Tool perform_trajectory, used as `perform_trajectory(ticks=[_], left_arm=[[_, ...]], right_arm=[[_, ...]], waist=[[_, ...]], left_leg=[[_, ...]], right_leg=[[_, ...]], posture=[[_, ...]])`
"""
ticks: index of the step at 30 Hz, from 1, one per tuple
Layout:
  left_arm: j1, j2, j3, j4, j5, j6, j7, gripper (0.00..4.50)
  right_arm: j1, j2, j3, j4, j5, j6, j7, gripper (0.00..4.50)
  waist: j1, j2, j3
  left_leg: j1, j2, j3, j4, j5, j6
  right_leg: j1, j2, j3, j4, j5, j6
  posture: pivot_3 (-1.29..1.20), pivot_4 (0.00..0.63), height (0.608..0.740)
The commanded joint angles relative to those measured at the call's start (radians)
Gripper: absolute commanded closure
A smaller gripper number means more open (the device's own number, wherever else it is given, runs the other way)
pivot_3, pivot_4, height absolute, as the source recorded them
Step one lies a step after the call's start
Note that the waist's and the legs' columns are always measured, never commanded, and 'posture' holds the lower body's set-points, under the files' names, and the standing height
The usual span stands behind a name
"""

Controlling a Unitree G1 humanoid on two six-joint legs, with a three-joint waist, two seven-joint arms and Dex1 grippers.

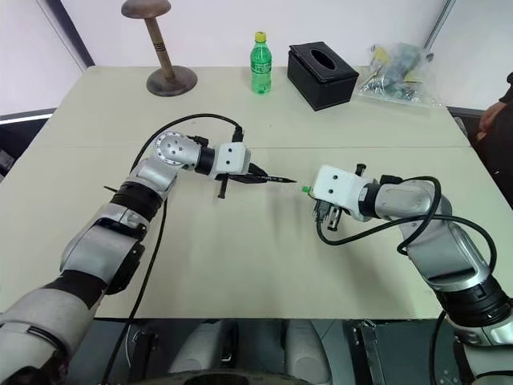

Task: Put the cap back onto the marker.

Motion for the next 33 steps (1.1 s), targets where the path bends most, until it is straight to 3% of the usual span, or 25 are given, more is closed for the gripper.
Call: perform_trajectory(ticks=[1, 33], left_arm=[[-0.027, 0.000, 0.011, -0.014, -0.011, -0.016, 0.004, 4.50], [0.023, 0.028, 0.013, -0.147, -0.060, 0.062, -0.064, 4.50]], right_arm=[[-0.034, 0.008, 0.002, -0.017, -0.005, -0.006, -0.014, 4.39], [-0.037, -0.027, 0.008, 0.066, -0.004, -0.075, 0.002, 4.39]], waist=[[0.001, 0.000, 0.000], [0.002, 0.000, 0.000]], left_leg=[[0.000, 0.000, 0.000, 0.000, 0.000, 0.000], [0.000, 0.000, 0.000, 0.000, 0.000, 0.000]], right_leg=[[0.000, 0.000, 0.000, 0.000, 0.000, 0.000], [0.000, 0.000, 0.000, 0.000, 0.000, 0.000]], posture=[[0.00, 0.150, 0.740], [0.00, 0.150, 0.740]])
